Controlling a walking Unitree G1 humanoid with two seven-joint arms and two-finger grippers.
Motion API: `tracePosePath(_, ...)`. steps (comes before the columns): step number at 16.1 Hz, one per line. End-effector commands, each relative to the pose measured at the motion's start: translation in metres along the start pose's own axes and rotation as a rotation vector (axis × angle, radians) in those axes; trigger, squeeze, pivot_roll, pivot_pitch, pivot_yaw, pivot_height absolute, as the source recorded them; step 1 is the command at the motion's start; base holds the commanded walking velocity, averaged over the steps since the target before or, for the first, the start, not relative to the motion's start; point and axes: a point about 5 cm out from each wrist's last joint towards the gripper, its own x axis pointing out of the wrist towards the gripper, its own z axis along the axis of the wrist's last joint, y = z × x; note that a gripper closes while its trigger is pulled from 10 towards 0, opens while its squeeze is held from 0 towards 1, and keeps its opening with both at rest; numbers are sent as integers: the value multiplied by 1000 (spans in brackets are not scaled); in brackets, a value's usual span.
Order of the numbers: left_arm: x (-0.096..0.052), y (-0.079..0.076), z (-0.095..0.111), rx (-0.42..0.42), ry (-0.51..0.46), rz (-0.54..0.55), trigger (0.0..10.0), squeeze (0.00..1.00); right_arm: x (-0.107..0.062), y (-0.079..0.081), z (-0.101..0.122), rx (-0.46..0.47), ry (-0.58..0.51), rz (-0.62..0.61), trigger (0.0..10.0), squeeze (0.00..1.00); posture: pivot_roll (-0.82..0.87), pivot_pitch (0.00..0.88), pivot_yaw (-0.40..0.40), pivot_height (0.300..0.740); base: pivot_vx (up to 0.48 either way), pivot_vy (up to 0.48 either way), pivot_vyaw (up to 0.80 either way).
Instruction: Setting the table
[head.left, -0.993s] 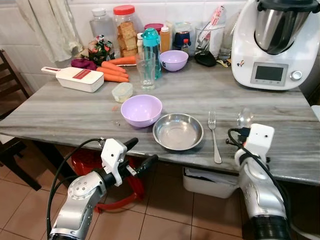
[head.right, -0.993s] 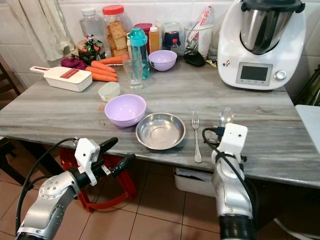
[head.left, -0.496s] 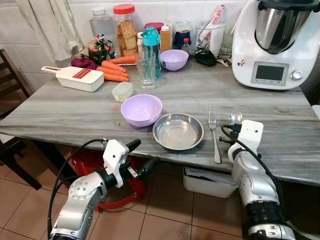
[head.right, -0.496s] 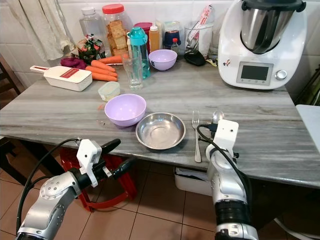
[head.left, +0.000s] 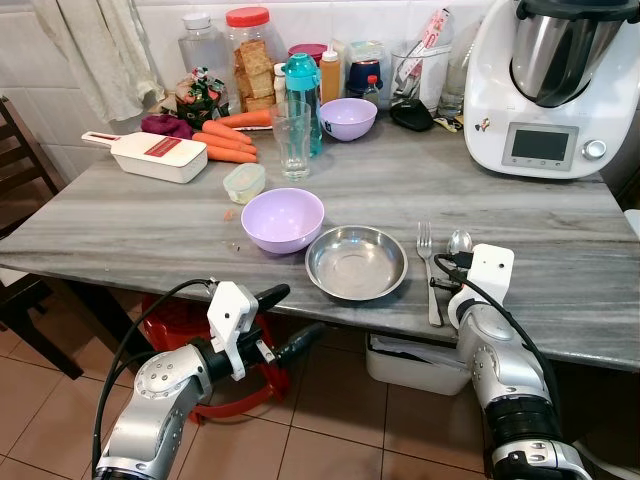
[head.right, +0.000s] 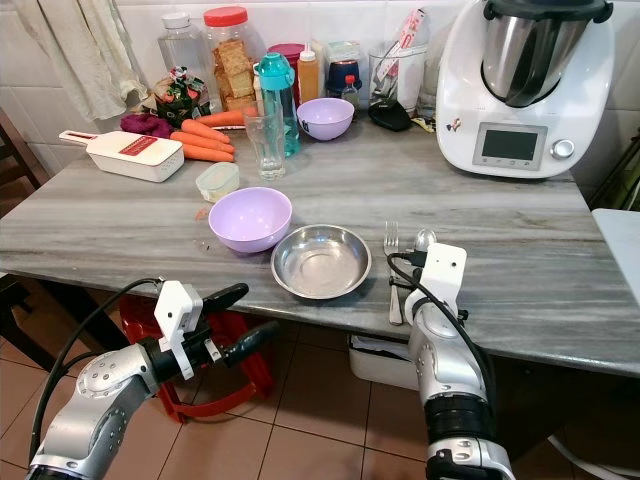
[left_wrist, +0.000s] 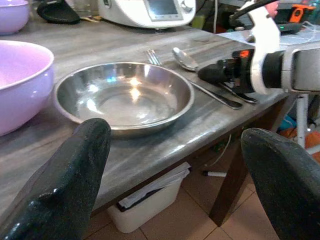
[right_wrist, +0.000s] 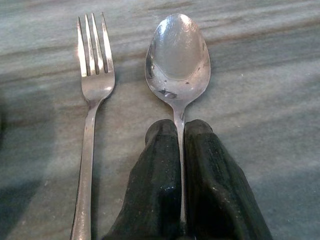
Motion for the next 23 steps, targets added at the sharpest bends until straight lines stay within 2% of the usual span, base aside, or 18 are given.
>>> tracePosePath(1, -3, 0, 2, 9, 11, -5, 10000, 0, 2, 6, 2, -7, 0, 25, 10000, 0, -57, 0, 54, 740, 0, 0, 0)
tracePosePath(12, -2, 1, 2, 4, 15, -9, 10000, 0, 9, 3, 0, -35, 12, 48, 10000, 0, -54, 0, 52, 740, 0, 0, 0)
tracePosePath(15, -2, 1, 2, 3, 16, -11, 10000, 0, 10, 2, -1, -51, 12, 57, 10000, 1000, -55, 0, 52, 740, 0, 0, 0)
tracePosePath(21, 0, 0, 2, 2, 16, -17, 10000, 0, 9, 3, -4, -86, 0, 56, 10000, 1000, -58, 0, 48, 740, 0, 0, 0)
tracePosePath(23, 1, -1, 3, 3, 10, -22, 10000, 0, 5, 5, 4, -98, -47, 65, 10000, 1000, -58, 0, 46, 740, 0, 0, 0)
